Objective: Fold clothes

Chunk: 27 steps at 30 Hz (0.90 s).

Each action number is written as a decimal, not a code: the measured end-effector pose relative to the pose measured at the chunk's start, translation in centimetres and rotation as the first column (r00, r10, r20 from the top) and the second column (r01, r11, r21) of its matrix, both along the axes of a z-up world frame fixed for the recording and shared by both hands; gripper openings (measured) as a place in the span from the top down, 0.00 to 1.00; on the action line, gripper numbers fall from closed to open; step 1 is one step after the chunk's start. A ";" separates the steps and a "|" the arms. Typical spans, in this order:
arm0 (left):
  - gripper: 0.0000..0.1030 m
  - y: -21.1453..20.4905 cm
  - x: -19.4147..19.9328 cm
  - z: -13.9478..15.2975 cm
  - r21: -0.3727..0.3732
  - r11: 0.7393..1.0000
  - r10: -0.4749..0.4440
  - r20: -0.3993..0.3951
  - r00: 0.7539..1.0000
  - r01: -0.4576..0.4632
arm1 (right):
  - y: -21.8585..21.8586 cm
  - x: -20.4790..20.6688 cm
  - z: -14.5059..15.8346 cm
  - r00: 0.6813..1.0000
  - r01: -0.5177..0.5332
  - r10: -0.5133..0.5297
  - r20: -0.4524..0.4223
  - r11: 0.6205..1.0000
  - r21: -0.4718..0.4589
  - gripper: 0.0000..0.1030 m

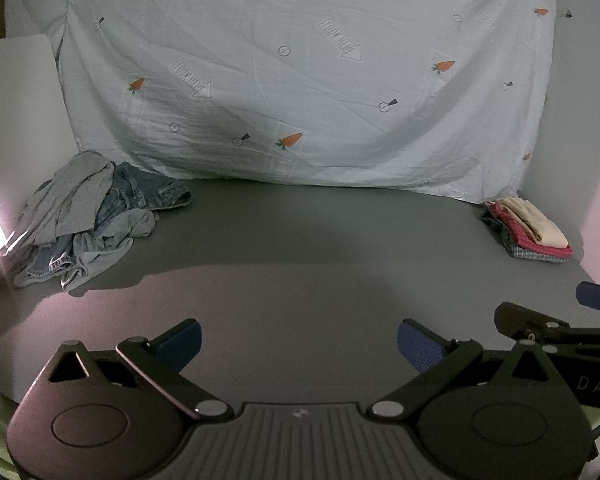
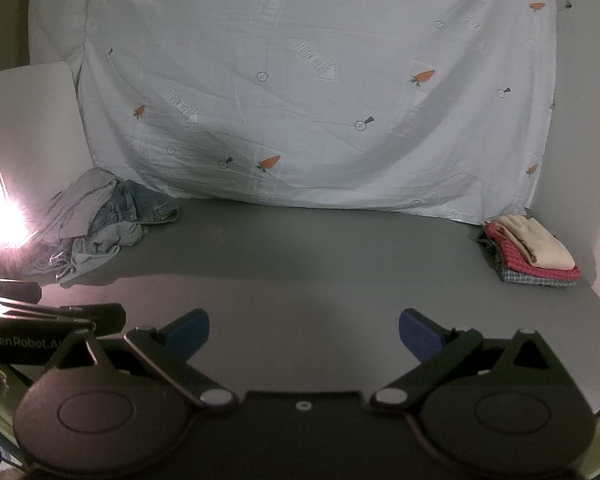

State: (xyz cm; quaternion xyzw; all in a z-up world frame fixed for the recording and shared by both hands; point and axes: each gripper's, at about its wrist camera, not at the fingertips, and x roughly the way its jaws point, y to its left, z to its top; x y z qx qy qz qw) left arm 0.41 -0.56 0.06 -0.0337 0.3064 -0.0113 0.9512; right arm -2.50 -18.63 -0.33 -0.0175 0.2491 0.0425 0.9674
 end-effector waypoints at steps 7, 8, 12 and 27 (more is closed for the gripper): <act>0.00 0.3 0.6 -0.4 0.003 1.000 0.000 0.007 1.000 -0.001 | -0.3 0.0 0.1 1.000 -0.002 0.002 -0.002 1.000 0.007 0.00; 0.00 0.3 0.7 -0.3 0.005 1.000 0.000 0.008 1.000 0.000 | 0.0 0.1 0.1 1.000 -0.002 0.002 -0.001 1.000 0.007 0.00; 0.00 0.4 0.7 -0.7 0.008 1.000 -0.005 0.009 1.000 0.005 | -0.5 0.2 -0.4 1.000 -0.002 0.002 -0.003 1.000 0.009 0.00; 0.00 0.0 1.0 -1.1 0.026 0.999 -0.021 0.000 1.000 0.021 | -1.1 1.5 -0.6 1.000 0.005 -0.005 -0.025 1.000 0.023 0.00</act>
